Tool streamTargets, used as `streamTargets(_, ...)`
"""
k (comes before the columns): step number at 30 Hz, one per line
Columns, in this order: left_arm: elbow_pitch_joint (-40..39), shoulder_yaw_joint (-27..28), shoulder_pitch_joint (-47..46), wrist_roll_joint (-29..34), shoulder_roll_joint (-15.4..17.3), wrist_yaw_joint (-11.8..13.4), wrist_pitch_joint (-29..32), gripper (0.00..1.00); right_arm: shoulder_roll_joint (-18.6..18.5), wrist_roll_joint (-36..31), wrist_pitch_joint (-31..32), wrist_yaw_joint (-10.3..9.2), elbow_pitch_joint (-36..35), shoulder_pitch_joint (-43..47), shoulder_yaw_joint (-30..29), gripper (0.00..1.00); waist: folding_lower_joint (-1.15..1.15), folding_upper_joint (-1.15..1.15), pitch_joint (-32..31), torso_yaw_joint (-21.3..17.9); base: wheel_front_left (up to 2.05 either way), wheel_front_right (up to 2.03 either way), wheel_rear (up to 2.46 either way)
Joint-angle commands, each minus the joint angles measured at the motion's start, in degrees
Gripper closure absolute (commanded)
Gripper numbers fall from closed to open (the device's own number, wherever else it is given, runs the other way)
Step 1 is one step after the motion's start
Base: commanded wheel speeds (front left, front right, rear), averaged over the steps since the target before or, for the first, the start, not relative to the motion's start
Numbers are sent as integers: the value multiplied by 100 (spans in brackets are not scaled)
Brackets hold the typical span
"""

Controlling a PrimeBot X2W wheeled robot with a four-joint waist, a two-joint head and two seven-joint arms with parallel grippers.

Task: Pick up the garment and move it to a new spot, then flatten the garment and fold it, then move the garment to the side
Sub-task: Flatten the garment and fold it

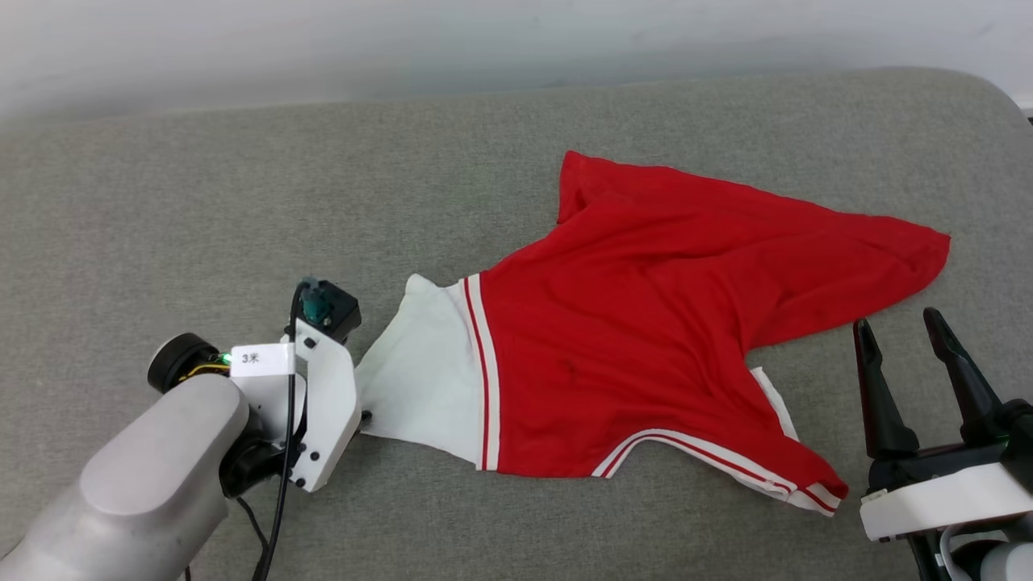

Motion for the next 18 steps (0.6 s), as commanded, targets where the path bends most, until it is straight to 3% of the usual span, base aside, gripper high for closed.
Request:
streamTargets(1, 80, -85, -72, -21, 29, -3, -33, 0, -20, 3, -46, -7, 27, -89, 17, 0, 0, 0, 69, -65, 0, 0, 0)
streamTargets(7, 538, -771, 82, -374, -19, -4, 114, 0, -41, 18, -141, -7, 149, -176, 1, 0, 0, 0, 176, -146, 0, 0, 0)
streamTargets(8, 559, -893, 96, -434, -9, -6, 153, 31, -46, 19, -155, -7, 164, -186, -7, 0, 0, 0, 185, -147, 0, 0, 0)
streamTargets(9, 579, -973, 84, -471, 3, -6, 107, 87, -52, 22, -166, -7, 187, -192, -12, 0, 0, 0, 189, -144, 0, 0, 0)
streamTargets(10, 592, -1049, 64, -503, 16, -6, 59, 100, -59, 22, -172, -7, 206, -194, -18, 0, 0, 0, 187, -137, 0, 0, 0)
streamTargets(18, 653, -970, -396, -662, 276, 8, -878, 100, -191, 52, -165, -7, 361, -105, -140, 0, 0, 0, -71, 79, 0, 0, 0)
